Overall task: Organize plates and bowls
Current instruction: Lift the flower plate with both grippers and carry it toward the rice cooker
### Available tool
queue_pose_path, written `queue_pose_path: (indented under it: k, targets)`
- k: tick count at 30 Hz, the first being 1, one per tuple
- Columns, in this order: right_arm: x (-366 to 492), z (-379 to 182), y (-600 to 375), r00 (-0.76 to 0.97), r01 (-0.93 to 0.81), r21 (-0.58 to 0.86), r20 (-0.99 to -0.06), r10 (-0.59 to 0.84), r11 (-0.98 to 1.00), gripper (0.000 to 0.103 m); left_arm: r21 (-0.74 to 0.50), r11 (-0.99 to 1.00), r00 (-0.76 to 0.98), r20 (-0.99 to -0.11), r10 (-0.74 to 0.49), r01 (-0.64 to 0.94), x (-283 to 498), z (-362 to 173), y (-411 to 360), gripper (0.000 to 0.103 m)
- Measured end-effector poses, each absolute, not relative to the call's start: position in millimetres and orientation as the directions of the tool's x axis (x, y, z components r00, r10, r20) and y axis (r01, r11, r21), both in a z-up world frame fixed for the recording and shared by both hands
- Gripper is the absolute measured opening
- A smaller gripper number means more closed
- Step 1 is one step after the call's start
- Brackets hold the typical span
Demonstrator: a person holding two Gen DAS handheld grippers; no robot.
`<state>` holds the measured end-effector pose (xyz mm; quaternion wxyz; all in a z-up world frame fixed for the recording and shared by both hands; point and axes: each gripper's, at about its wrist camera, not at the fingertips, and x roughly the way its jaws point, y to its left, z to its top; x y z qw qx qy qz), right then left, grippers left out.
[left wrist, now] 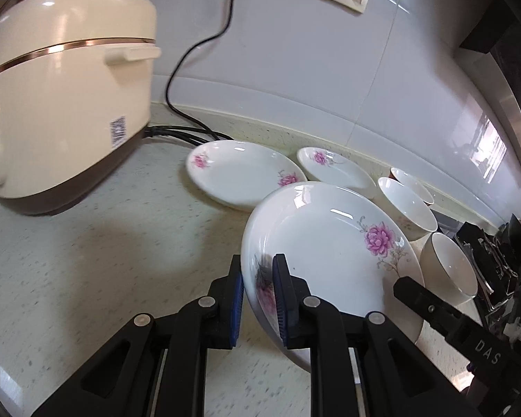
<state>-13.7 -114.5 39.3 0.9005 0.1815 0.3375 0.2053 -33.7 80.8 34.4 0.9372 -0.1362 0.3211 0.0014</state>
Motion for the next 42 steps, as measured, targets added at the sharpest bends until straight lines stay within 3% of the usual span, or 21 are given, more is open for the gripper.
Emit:
queue_pose_path:
  k: [20, 42]
  targets:
    - [-27.3, 38.4, -62.7, 0.548, -0.403, 0.478, -0.557, 0.624, 0.78, 0.019, -0.183, 0.968, 0.775, -0.631, 0.018, -0.172, -86.7, 34.0, 126.5, 0.018]
    - [-40.5, 31.9, 8.8, 0.441, -0.508, 0.449, -0.597, 0.67, 0.735, 0.021, -0.204, 0.942, 0.754, -0.653, 0.072, -0.267, -112.9, 22.0, 194.3, 0.021]
